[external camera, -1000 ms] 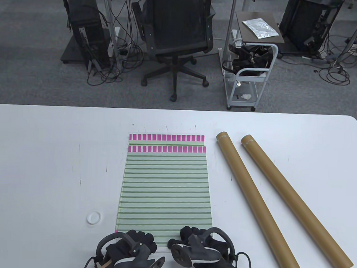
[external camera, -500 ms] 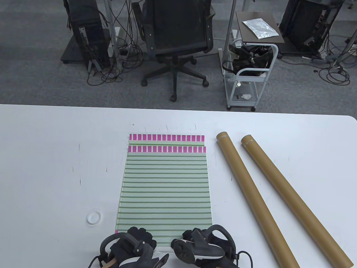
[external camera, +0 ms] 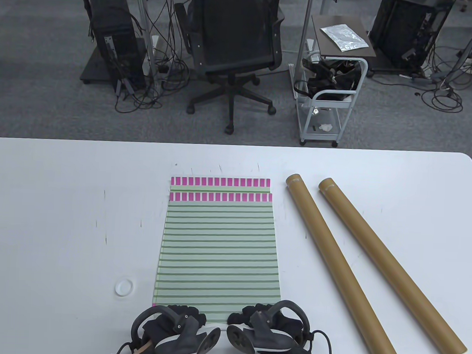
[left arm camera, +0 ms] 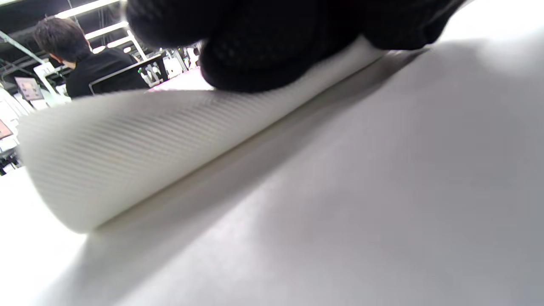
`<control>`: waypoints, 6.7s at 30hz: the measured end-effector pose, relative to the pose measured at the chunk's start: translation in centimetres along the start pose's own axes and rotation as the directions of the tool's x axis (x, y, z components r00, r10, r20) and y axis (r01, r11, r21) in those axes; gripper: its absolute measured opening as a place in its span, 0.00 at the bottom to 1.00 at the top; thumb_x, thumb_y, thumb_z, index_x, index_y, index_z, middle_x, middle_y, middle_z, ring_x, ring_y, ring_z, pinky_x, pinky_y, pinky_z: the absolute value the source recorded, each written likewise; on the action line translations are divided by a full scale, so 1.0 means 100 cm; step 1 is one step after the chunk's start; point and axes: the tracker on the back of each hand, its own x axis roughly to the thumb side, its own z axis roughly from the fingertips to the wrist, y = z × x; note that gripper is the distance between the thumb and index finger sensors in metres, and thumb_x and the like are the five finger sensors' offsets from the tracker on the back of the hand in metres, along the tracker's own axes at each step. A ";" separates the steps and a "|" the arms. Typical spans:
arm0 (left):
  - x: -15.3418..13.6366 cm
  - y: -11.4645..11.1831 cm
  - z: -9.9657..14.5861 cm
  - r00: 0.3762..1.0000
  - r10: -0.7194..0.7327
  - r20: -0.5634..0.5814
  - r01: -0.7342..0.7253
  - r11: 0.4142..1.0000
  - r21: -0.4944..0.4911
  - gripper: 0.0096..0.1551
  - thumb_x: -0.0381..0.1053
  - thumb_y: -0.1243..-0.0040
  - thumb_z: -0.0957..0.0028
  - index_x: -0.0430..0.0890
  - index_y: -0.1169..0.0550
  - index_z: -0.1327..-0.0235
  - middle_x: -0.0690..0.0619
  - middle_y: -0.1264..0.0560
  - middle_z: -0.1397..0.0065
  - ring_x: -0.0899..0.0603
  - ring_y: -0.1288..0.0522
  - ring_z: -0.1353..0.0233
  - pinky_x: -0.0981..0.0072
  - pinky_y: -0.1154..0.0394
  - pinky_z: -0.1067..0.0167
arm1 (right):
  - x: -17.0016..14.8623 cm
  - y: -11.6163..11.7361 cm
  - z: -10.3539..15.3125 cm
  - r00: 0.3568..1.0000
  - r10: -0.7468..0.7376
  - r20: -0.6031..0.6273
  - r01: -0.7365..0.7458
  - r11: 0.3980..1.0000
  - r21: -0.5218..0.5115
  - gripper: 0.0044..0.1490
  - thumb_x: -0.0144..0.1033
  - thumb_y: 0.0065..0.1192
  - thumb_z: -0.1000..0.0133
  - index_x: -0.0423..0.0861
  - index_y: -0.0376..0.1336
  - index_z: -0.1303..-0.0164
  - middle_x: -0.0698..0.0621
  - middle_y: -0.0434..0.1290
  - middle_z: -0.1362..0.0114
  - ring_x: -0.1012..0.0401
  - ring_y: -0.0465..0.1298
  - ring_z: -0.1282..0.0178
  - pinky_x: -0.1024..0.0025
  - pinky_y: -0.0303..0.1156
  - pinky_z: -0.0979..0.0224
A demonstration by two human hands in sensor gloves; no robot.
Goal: Roll up mouse pads and store in mailing tubes
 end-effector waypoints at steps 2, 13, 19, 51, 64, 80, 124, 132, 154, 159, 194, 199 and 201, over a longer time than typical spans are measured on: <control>0.000 0.000 0.001 0.999 -0.037 -0.004 0.037 0.999 0.015 0.24 0.64 0.42 0.61 0.60 0.23 0.52 0.61 0.18 0.51 0.58 0.16 0.60 0.78 0.19 0.59 | -0.001 0.002 0.000 1.000 -0.004 -0.004 0.004 0.999 0.031 0.29 0.46 0.58 0.50 0.62 0.60 0.36 0.60 0.73 0.42 0.62 0.78 0.50 0.69 0.77 0.43; -0.002 0.000 -0.004 1.000 0.010 0.016 -0.011 1.000 0.022 0.22 0.62 0.43 0.61 0.60 0.22 0.54 0.61 0.19 0.49 0.54 0.18 0.55 0.74 0.21 0.54 | 0.000 -0.002 0.000 1.000 0.013 -0.004 -0.013 1.000 -0.019 0.28 0.44 0.61 0.51 0.59 0.63 0.39 0.60 0.76 0.44 0.61 0.80 0.53 0.68 0.79 0.45; -0.013 0.000 -0.007 0.987 0.157 0.034 -0.153 0.984 -0.095 0.22 0.60 0.47 0.57 0.59 0.23 0.51 0.60 0.22 0.43 0.54 0.19 0.44 0.69 0.21 0.41 | -0.001 -0.006 -0.002 0.999 -0.040 0.027 0.039 0.999 0.020 0.26 0.41 0.60 0.51 0.58 0.66 0.40 0.58 0.78 0.47 0.63 0.81 0.56 0.69 0.80 0.48; 0.000 0.001 -0.004 0.999 -0.029 -0.040 0.030 0.999 0.026 0.25 0.58 0.47 0.58 0.66 0.33 0.44 0.61 0.28 0.41 0.58 0.21 0.55 0.76 0.21 0.56 | 0.009 0.004 -0.003 0.999 0.013 0.034 -0.015 0.998 0.066 0.37 0.31 0.51 0.47 0.68 0.47 0.30 0.59 0.63 0.32 0.59 0.72 0.42 0.58 0.71 0.31; -0.001 0.004 -0.005 0.995 0.103 0.020 -0.103 0.995 -0.012 0.31 0.64 0.40 0.67 0.62 0.26 0.47 0.63 0.22 0.44 0.55 0.18 0.53 0.74 0.19 0.53 | 0.002 0.006 -0.001 0.998 -0.065 0.015 0.064 0.996 0.060 0.31 0.32 0.53 0.47 0.56 0.52 0.33 0.52 0.56 0.29 0.59 0.71 0.43 0.59 0.71 0.32; -0.004 0.005 -0.005 0.998 0.057 0.027 -0.058 0.998 0.037 0.24 0.62 0.45 0.57 0.61 0.23 0.47 0.63 0.19 0.45 0.55 0.17 0.47 0.71 0.18 0.47 | 0.002 -0.005 -0.001 1.000 -0.005 0.007 0.005 1.000 -0.016 0.29 0.42 0.61 0.50 0.53 0.65 0.37 0.53 0.74 0.38 0.56 0.75 0.41 0.59 0.72 0.32; 0.001 0.011 -0.004 0.998 0.045 0.039 -0.046 0.998 0.037 0.25 0.59 0.47 0.57 0.64 0.25 0.44 0.65 0.19 0.45 0.55 0.16 0.47 0.78 0.18 0.54 | 0.000 -0.014 0.009 1.000 0.020 0.010 -0.019 1.000 -0.014 0.34 0.49 0.57 0.51 0.50 0.66 0.35 0.52 0.75 0.41 0.57 0.78 0.47 0.63 0.77 0.40; 0.000 0.011 -0.002 0.999 0.043 0.010 -0.044 0.998 0.042 0.23 0.60 0.48 0.56 0.69 0.33 0.46 0.65 0.29 0.33 0.55 0.16 0.47 0.80 0.17 0.55 | 0.000 -0.009 0.004 0.997 0.077 -0.024 -0.078 0.997 -0.022 0.30 0.42 0.58 0.51 0.53 0.65 0.36 0.54 0.75 0.39 0.58 0.79 0.46 0.64 0.76 0.39; -0.009 0.013 -0.003 0.978 0.207 0.000 -0.207 0.977 -0.043 0.23 0.58 0.47 0.59 0.62 0.21 0.50 0.62 0.23 0.39 0.53 0.19 0.42 0.70 0.19 0.43 | -0.004 -0.014 0.007 1.000 -0.017 -0.008 0.017 0.998 0.054 0.31 0.39 0.53 0.48 0.52 0.61 0.32 0.52 0.73 0.36 0.56 0.78 0.44 0.61 0.76 0.38; -0.015 0.011 -0.009 0.976 0.216 -0.027 -0.218 0.973 -0.073 0.23 0.59 0.48 0.59 0.64 0.22 0.50 0.62 0.20 0.44 0.55 0.17 0.48 0.77 0.18 0.52 | 0.000 -0.019 0.006 1.000 0.010 0.029 -0.011 0.999 0.035 0.32 0.46 0.59 0.50 0.53 0.60 0.34 0.54 0.71 0.36 0.57 0.76 0.43 0.60 0.74 0.35; -0.005 0.014 0.007 0.992 0.117 0.055 -0.119 0.992 0.032 0.23 0.61 0.46 0.58 0.67 0.29 0.47 0.64 0.25 0.37 0.54 0.17 0.46 0.74 0.17 0.49 | -0.010 -0.009 0.002 0.988 -0.152 -0.020 0.153 0.986 0.063 0.29 0.40 0.57 0.50 0.50 0.66 0.37 0.52 0.76 0.41 0.57 0.79 0.48 0.62 0.77 0.40; -0.002 0.016 0.011 0.995 0.045 0.086 -0.050 0.997 0.054 0.35 0.68 0.40 0.69 0.65 0.28 0.44 0.64 0.27 0.36 0.55 0.22 0.40 0.69 0.21 0.39 | -0.007 -0.008 0.002 0.991 -0.129 -0.023 0.130 0.990 0.052 0.28 0.38 0.54 0.49 0.50 0.65 0.36 0.51 0.76 0.40 0.56 0.79 0.47 0.61 0.77 0.40; -0.002 0.016 0.011 0.996 0.065 0.065 -0.069 0.996 0.056 0.31 0.65 0.39 0.66 0.65 0.27 0.45 0.65 0.25 0.39 0.55 0.21 0.42 0.69 0.21 0.40 | -0.008 -0.007 0.004 0.989 -0.146 -0.034 0.148 0.988 0.046 0.28 0.37 0.53 0.48 0.50 0.65 0.36 0.51 0.76 0.40 0.56 0.79 0.47 0.60 0.76 0.40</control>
